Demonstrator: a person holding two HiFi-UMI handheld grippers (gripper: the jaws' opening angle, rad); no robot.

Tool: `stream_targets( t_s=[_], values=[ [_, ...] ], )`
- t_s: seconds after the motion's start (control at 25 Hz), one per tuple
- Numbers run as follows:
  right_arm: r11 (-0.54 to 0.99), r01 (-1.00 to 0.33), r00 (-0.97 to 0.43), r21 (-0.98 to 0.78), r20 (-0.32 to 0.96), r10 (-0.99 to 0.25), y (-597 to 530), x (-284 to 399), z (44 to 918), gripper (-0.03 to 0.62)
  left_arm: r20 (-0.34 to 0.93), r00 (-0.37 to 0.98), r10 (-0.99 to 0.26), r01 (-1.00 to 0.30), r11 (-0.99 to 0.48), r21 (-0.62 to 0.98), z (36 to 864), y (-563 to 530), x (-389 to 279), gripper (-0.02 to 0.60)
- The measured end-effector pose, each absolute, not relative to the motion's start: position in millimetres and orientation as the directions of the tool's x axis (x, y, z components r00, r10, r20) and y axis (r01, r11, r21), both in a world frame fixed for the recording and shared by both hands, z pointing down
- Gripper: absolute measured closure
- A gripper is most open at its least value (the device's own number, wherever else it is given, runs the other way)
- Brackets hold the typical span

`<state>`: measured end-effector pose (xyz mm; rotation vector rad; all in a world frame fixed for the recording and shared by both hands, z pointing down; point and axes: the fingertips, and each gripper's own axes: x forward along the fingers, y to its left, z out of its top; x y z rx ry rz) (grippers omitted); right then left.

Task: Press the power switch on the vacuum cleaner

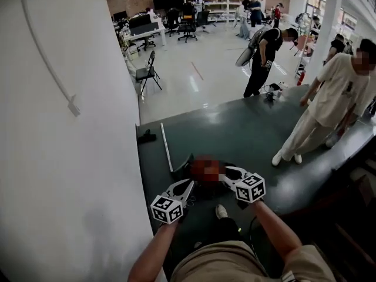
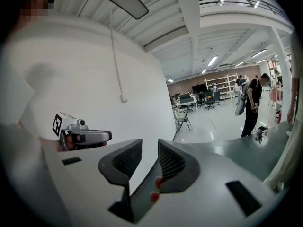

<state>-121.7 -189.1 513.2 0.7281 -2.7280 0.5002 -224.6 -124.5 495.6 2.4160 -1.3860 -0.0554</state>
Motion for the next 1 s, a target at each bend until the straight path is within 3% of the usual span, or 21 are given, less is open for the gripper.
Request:
stream_targets(
  t_s=[0.36,0.72,1.0],
  values=[
    [0.806,-0.568,-0.816,-0.169,0.248,-0.522,-158.4,-48.5,412.8,0.496,0.018,0.545,-0.838,-0.794,-0.510,0.331,418.6,-86.3,-190.5,0.575],
    [0.733,-0.671,-0.740,-0.114,0.173,-0.650,-126.9,122.9,378.1,0.500,0.037,0.504,-0.863,-0.841,-0.481,0.246,394.9,-58.8,-151.1,0.575],
    [0.659,-0.747,-0.661,-0.091,0.208,-0.721,-86.0,246.2,411.2,0.500,0.084,0.412,-0.907,-0.898,-0.389,0.207,425.7,-17.2,-138.3,0.574]
  ],
)
